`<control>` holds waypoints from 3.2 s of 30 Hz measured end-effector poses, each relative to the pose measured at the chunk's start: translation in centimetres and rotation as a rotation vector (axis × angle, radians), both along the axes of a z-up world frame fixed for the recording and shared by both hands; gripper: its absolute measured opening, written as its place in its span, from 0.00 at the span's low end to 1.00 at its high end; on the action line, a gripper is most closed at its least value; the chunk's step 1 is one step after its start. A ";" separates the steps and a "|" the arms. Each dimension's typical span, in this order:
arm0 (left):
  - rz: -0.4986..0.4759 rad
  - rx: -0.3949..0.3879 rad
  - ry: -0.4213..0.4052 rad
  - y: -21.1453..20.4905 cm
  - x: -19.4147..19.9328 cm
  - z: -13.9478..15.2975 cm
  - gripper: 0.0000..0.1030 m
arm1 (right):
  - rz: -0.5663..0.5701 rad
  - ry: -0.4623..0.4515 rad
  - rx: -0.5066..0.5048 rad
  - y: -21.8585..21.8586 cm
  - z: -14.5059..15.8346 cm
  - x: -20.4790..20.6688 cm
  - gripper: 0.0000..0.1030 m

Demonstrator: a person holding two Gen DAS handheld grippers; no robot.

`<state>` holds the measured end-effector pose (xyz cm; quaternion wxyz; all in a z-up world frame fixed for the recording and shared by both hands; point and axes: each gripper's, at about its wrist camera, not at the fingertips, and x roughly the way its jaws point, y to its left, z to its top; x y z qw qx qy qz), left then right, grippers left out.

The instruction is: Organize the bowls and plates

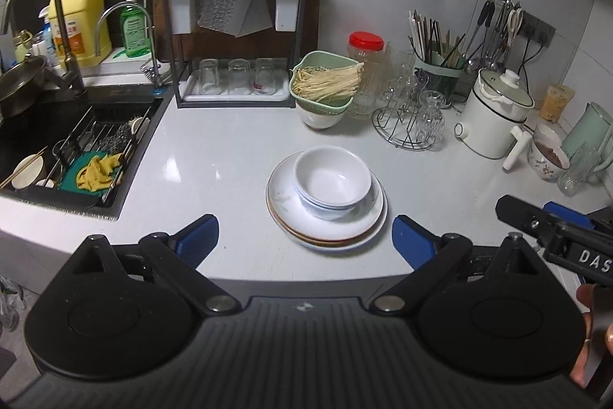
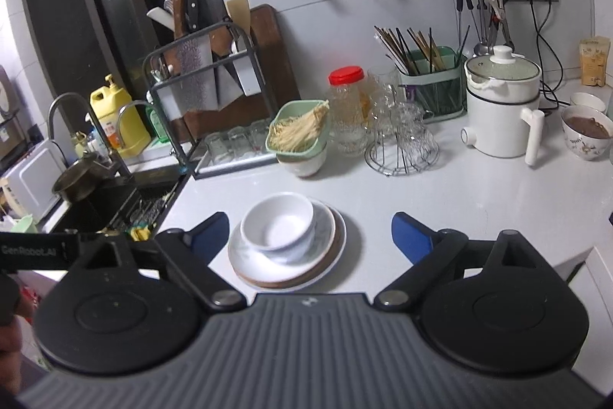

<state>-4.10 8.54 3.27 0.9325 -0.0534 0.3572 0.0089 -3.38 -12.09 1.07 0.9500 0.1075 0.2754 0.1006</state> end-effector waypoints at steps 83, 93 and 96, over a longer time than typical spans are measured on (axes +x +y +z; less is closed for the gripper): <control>0.055 -0.024 -0.004 -1.7 -5.3 -4.5 0.96 | 0.090 -0.029 -0.099 -1.1 -2.5 -5.3 0.90; 0.065 -0.037 0.002 -1.7 -5.6 -4.6 0.96 | 0.078 -0.019 -0.092 -1.3 -2.5 -5.2 0.90; 0.062 -0.030 -0.001 -1.8 -5.6 -4.5 0.96 | 0.068 -0.031 -0.083 -1.6 -2.4 -5.3 0.90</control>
